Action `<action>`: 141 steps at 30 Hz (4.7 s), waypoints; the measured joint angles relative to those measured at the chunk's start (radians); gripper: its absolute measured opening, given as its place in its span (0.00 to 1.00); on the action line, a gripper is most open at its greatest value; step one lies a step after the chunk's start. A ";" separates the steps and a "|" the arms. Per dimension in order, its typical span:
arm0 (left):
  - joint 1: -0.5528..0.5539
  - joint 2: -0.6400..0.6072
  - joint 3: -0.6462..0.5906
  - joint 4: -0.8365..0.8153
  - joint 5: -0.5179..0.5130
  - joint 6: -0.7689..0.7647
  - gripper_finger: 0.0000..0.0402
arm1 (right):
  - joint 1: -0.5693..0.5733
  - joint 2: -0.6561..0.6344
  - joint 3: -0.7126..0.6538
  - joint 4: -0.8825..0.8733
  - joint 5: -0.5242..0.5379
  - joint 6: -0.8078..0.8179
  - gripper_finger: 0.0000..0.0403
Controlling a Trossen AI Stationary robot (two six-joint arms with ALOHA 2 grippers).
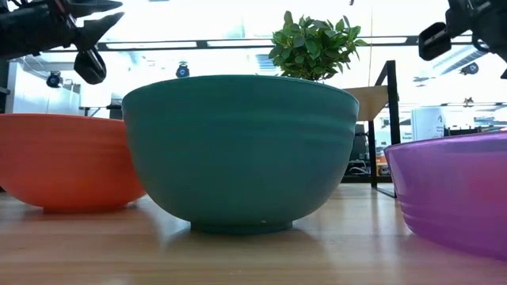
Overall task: Place and stack bowls onto a shelf
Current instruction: Put the green bowl on the shelf
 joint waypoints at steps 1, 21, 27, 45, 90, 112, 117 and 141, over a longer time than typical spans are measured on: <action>0.000 0.000 0.000 0.000 0.000 0.000 0.09 | 0.006 0.001 0.006 0.001 0.014 -0.004 0.17; 0.000 0.031 0.059 -0.004 -0.002 0.156 0.09 | 0.035 0.252 0.266 -0.017 0.056 -0.078 0.17; 0.000 0.036 0.162 -0.115 -0.002 0.358 0.09 | 0.042 0.465 0.400 -0.022 -0.044 -0.042 0.17; 0.000 0.050 0.506 -0.709 -0.003 0.496 0.09 | 0.506 0.674 0.756 -0.791 0.213 -0.103 0.17; 0.000 0.122 0.508 -0.698 -0.006 0.595 0.09 | 0.812 1.159 0.856 -1.488 0.668 0.014 0.17; 0.000 0.124 0.508 -0.693 -0.006 0.561 0.09 | 0.808 1.039 0.707 -1.512 0.877 -0.121 0.38; 0.000 0.124 0.508 -0.692 -0.006 0.562 0.09 | 0.807 1.070 0.694 -1.490 0.903 -0.128 0.38; 0.000 0.133 0.508 -0.692 -0.006 0.565 0.09 | 0.807 1.079 0.534 -1.319 0.931 -0.050 0.05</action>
